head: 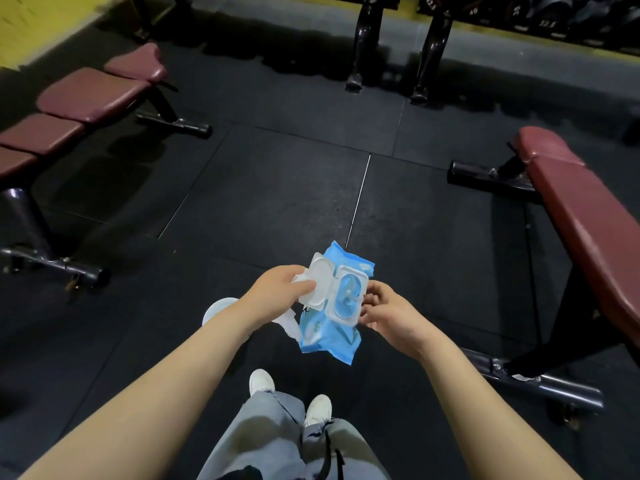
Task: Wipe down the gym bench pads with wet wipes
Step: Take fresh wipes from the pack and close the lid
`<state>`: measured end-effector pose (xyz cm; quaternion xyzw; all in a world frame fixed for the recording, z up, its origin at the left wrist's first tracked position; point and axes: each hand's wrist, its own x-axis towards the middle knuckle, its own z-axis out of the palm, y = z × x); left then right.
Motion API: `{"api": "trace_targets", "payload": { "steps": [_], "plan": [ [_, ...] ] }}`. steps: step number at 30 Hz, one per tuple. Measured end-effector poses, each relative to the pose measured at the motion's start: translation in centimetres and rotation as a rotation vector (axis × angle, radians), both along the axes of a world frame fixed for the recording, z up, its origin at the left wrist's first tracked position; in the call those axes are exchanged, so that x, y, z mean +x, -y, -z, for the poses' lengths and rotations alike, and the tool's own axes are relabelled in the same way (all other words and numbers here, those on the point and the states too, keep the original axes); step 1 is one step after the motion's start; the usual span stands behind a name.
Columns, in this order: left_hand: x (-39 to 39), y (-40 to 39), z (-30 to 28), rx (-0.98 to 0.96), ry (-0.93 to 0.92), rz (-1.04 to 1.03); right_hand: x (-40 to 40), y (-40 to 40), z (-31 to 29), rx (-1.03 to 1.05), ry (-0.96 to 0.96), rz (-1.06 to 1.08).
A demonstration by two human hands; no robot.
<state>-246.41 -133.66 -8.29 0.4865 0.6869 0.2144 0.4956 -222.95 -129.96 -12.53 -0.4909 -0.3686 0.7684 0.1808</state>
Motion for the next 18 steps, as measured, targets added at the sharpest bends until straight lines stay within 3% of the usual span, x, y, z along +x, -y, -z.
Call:
{"api": "trace_targets", "payload": {
  "steps": [2, 7, 15, 18],
  "plan": [
    [-0.1, -0.3, -0.1, -0.004, 0.023, -0.002, -0.6, 0.3, -0.2, 0.108, 0.124, -0.012],
    [0.3, -0.2, -0.6, -0.002, 0.017, 0.057, -2.2, 0.0, -0.4, 0.218, 0.396, 0.19],
    [1.3, 0.8, -0.4, 0.088, 0.002, 0.105, -3.3, 0.5, -0.5, 0.255, 0.389, 0.263],
    [1.6, 1.3, 0.2, 0.103, 0.161, 0.043, -3.4, 0.8, -0.7, 0.256, 0.301, 0.199]
  ]
}}
